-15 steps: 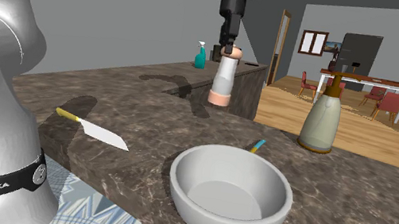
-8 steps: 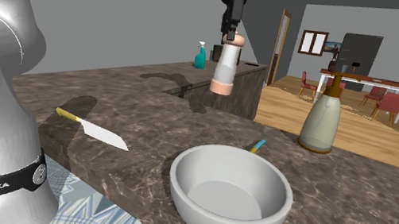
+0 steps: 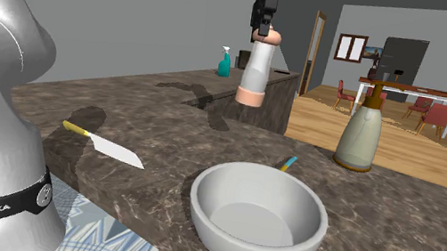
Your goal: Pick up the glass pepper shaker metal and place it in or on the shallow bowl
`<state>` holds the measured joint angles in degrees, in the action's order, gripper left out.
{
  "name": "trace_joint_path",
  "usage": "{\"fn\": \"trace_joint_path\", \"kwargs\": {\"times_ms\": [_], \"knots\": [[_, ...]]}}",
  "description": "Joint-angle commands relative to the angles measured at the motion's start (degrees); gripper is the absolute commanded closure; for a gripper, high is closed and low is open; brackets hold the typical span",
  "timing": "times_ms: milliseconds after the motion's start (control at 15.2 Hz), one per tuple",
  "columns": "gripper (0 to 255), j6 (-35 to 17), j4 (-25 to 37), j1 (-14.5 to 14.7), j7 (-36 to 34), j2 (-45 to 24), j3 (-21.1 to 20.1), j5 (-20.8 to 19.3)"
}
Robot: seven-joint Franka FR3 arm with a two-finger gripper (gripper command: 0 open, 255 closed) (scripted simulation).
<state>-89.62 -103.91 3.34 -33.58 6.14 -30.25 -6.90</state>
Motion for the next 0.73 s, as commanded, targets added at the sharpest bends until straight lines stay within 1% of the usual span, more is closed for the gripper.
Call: {"fn": "trace_joint_path", "kwargs": {"times_ms": [0, 330, 660], "knots": [[255, -0.35, -2.84, -1.14, 3.45, 3.40, 1.89, 0.95], [255, -0.44, -8.40, -3.21, 11.44, 10.54, 7.07, 1.88], [255, -0.17, -12.27, -5.11, 19.01, 15.94, 12.40, 1.21]]}}
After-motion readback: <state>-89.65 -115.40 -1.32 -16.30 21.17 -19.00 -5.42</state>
